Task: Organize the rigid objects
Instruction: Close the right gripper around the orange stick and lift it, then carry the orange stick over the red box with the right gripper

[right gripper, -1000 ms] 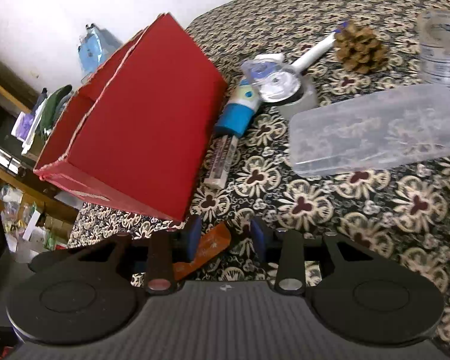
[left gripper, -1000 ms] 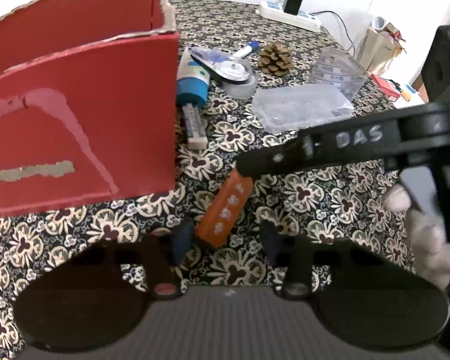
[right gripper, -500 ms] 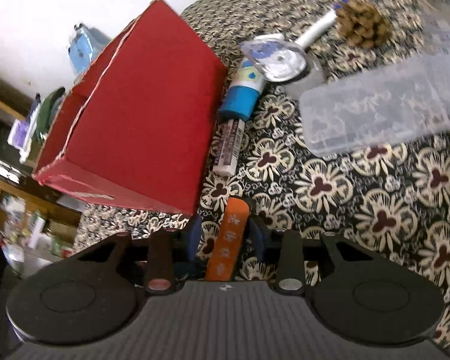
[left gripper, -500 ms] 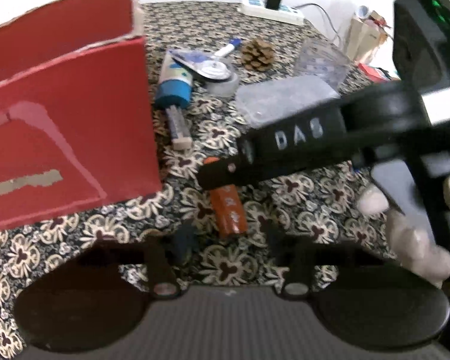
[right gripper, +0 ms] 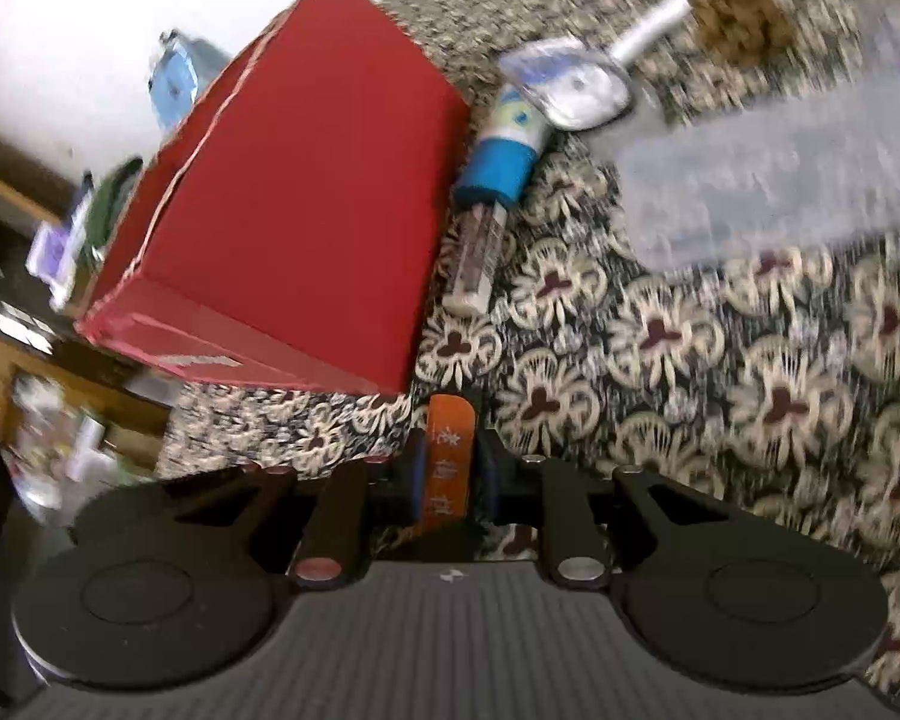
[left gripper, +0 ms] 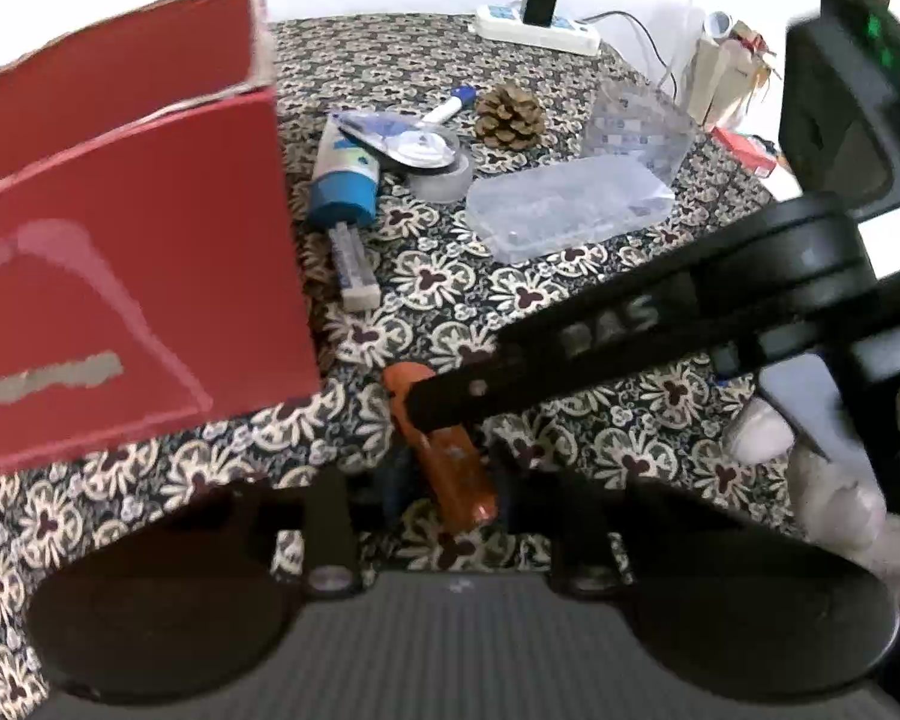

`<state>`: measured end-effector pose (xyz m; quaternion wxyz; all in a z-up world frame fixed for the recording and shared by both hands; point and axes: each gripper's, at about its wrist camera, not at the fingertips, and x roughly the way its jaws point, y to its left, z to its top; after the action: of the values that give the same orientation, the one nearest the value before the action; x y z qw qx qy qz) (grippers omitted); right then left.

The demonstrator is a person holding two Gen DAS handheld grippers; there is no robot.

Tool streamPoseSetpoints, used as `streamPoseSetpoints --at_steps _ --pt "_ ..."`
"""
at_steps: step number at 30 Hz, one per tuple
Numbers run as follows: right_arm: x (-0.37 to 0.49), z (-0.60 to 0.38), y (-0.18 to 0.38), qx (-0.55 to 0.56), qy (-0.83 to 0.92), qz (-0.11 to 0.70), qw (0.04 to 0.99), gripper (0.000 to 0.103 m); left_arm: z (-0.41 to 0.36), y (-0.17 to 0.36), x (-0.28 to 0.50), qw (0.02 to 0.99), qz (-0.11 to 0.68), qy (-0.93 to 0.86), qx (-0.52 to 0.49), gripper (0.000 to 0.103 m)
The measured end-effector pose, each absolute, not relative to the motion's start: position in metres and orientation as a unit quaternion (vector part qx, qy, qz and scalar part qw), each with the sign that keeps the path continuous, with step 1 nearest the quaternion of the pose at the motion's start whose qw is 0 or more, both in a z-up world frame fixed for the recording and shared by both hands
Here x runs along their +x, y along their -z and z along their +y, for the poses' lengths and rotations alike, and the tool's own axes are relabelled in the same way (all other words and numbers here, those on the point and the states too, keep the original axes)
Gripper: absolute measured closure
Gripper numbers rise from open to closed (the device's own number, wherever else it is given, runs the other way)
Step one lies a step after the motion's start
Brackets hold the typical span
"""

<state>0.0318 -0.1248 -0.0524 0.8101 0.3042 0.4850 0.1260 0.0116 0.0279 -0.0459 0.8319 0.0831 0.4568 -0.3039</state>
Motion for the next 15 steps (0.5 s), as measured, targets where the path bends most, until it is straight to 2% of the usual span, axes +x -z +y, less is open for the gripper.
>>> streamPoseSetpoints --at_steps 2,6,15 --pt "0.026 -0.131 0.057 0.332 -0.133 0.489 0.796 0.102 0.032 0.044 0.007 0.833 0.455 0.302 0.083 0.09" --pt "0.018 -0.135 0.057 0.369 -0.155 0.484 0.778 0.102 0.041 0.031 -0.001 0.844 0.441 0.295 0.08 0.09" --pt "0.014 -0.119 0.013 0.388 -0.216 0.423 0.79 0.102 0.077 -0.026 -0.013 0.873 0.388 0.292 0.042 0.09"
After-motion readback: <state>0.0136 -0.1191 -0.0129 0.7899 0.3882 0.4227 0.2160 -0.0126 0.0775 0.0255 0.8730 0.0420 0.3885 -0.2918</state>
